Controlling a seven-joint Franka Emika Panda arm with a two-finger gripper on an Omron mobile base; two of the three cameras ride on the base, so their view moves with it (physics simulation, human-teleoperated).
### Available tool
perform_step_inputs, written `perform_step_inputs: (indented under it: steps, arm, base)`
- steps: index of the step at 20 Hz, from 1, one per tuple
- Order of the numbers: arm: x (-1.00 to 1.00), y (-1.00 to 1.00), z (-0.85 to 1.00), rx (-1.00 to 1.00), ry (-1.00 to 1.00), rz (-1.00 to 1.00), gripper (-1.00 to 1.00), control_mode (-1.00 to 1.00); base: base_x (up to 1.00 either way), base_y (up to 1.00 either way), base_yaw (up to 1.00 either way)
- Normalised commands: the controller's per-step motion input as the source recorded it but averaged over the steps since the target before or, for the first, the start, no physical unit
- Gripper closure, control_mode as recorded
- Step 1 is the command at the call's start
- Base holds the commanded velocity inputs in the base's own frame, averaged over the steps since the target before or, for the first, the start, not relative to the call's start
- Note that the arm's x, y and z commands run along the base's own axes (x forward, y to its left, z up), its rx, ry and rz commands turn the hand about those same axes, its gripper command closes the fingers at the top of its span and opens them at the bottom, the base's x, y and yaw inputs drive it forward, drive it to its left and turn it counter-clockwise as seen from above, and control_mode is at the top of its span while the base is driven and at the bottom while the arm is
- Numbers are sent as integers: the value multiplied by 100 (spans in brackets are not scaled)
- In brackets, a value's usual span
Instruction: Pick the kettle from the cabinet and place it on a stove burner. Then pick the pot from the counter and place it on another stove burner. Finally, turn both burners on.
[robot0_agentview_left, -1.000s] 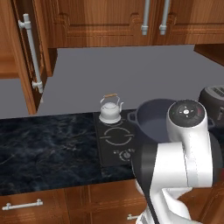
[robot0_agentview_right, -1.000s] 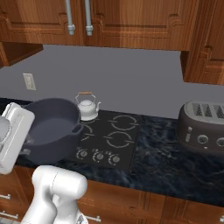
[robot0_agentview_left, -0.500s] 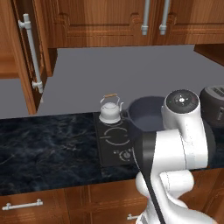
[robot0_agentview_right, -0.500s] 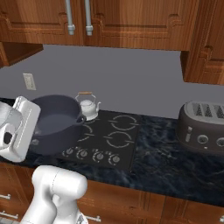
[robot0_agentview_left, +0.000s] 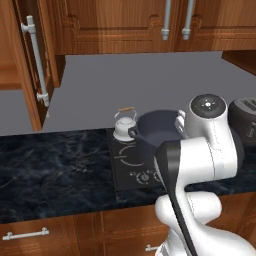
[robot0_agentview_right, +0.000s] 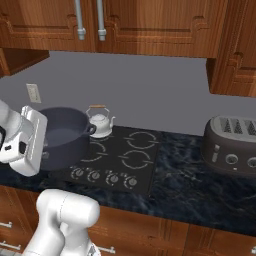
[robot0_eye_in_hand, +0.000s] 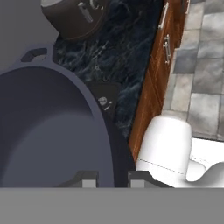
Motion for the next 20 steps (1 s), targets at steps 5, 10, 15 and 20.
perform_step_inputs:
  steps: [5,10,15,20]
  arm:
    - [0,13,0,0,0,16,100,-100]
    - [2,6,-2,0,0,2,100,-100]
    - [25,3,-1,0,8,-5,100,-100]
    - [35,-3,0,0,9,0,100,-100]
  base:
    - [0,0,0]
    - [0,0,0]
    - [0,0,0]
    - [0,0,0]
